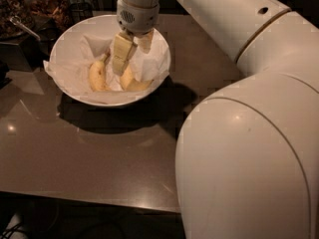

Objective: Pick banana from white bowl

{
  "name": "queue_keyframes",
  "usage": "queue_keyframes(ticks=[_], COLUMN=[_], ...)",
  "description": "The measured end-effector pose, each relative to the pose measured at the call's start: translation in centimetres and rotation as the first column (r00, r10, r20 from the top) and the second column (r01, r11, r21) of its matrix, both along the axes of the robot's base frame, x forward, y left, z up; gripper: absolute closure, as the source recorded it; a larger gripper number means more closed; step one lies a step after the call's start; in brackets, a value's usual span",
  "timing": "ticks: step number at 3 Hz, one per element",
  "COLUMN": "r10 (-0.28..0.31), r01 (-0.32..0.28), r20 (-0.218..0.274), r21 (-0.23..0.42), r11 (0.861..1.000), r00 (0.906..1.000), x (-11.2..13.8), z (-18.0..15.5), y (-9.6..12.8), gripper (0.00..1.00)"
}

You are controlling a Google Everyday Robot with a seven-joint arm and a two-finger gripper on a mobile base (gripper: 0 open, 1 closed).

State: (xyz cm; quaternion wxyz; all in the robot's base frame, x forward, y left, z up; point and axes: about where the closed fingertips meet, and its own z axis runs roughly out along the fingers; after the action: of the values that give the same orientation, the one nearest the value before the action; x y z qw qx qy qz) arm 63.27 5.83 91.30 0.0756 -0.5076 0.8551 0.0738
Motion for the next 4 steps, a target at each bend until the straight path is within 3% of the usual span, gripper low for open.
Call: queue_keyframes(ticks=[3, 4], r10=[0.003, 0.0], r01=[0.002, 0.008], r20=[-0.107, -0.135], r21=[0.046, 0.061], r11=[0.999, 0.998], r00=[0.9943, 0.9908], x=[0.9, 0.9], z=[-2.7, -3.3], y=[0.6, 0.7], gripper=[0.34, 0.46])
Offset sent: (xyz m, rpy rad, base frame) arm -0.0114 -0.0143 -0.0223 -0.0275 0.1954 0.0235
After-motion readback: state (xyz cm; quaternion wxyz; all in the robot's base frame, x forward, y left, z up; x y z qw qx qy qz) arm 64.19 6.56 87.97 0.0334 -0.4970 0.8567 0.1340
